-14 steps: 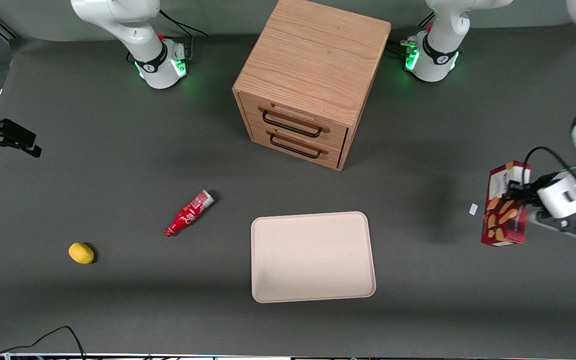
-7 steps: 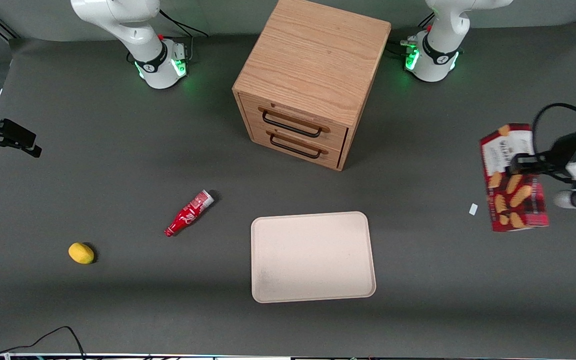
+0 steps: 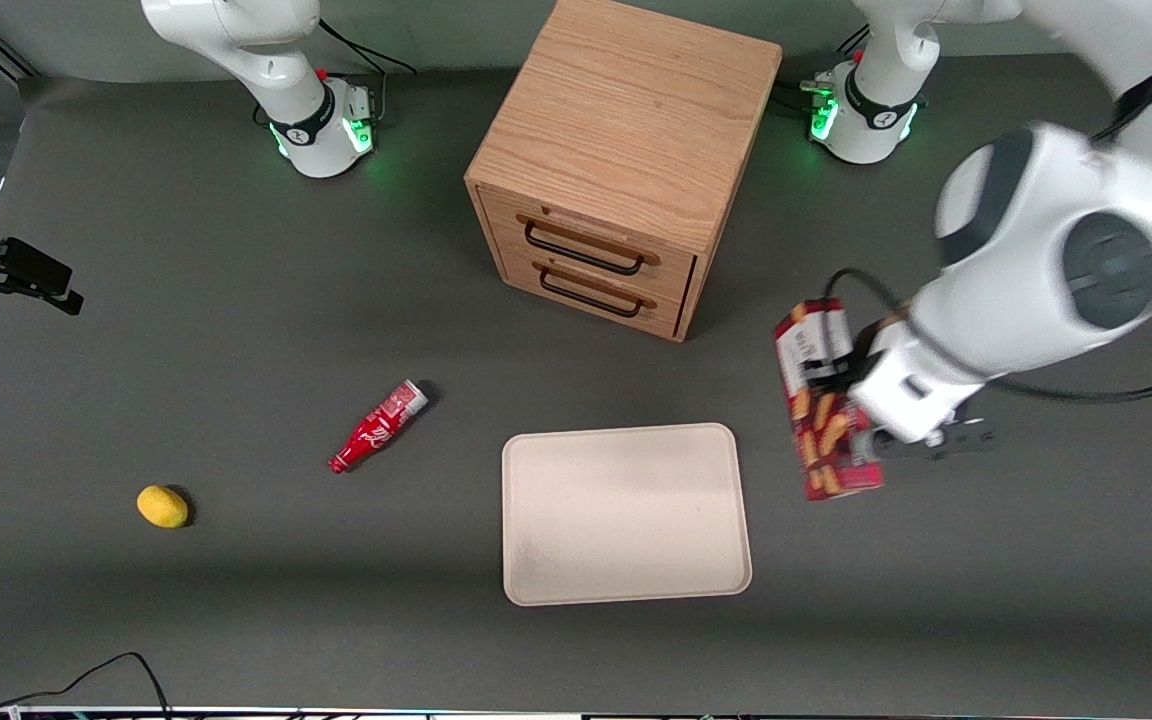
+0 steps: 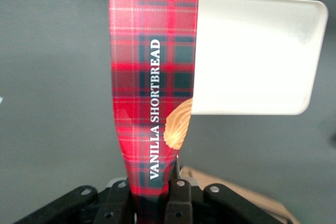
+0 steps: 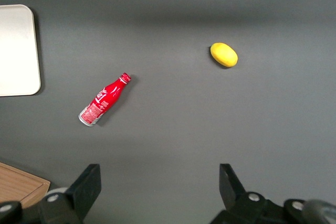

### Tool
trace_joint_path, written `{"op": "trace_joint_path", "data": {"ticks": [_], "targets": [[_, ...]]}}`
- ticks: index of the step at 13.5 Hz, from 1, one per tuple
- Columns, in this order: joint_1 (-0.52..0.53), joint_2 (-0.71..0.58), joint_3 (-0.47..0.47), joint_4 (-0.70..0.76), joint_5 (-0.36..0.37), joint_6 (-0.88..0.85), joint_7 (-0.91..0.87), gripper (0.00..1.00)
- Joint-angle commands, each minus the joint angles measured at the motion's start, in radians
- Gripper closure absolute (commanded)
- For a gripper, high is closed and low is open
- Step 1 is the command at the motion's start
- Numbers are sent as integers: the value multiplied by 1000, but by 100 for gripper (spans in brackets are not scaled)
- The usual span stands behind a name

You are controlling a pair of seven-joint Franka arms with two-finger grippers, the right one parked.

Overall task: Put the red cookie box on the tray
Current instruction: 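Lift the box and carry it with the left gripper over the tray, then lower the box upright onto the tray and open the left gripper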

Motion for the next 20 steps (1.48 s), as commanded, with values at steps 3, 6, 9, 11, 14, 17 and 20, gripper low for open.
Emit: {"op": "trace_joint_path", "data": {"ticks": [3,6,9,11,14,17,20], "targets": [[-62,146,10,-54,57,258,-82,100],[-73,254,12,-59,116,435,-97,100],[-73,320,15,-59,152,544,-118,100],[-72,322,16,-59,163,543,-122,100],[-73,335,15,-59,212,544,-120,45],[-78,332,15,-59,225,540,-129,0],[-73,322,15,-56,223,529,-132,0]]}}
